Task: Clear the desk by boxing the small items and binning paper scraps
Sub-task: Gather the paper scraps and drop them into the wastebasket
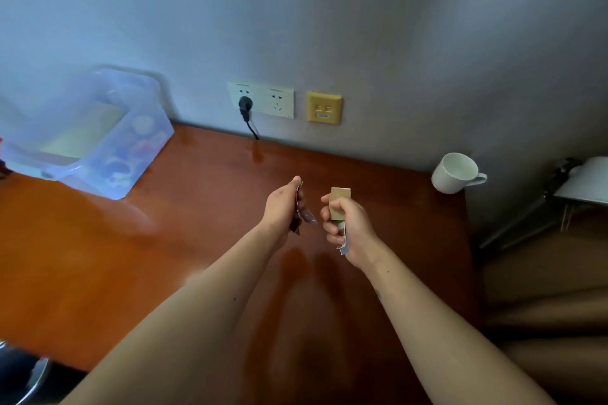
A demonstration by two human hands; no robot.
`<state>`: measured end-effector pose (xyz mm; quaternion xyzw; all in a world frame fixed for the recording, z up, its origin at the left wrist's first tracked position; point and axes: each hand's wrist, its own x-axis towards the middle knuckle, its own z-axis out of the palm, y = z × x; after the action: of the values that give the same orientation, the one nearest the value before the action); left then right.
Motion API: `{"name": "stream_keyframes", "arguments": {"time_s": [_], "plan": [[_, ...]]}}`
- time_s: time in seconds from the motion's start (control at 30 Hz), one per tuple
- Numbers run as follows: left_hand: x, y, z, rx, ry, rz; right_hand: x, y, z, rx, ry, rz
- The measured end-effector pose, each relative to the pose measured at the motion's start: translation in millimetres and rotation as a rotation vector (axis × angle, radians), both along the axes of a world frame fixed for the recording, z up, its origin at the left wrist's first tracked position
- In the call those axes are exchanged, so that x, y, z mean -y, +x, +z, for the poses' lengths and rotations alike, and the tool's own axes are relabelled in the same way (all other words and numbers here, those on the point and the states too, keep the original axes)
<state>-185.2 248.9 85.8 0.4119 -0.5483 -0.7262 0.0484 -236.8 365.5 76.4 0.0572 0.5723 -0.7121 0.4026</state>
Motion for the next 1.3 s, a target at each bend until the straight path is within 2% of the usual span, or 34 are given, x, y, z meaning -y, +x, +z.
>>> {"name": "stream_keyframes", "arguments": {"time_s": [0.47,0.9,1.3], "plan": [[103.3,95.9,12.3,-0.093,0.06,0.198,112.0,83.9,20.4,0.0,-0.047,0.132],[252.5,178.6,3.9,-0.09,0.114,0.17,253.6,173.1,26.5,-0.002,-0.027,0.133],[303.1,206.9,4.1,-0.143,0.186,0.24,306.9,194.1,35.2,-0.057,0.037,0.208]]}}
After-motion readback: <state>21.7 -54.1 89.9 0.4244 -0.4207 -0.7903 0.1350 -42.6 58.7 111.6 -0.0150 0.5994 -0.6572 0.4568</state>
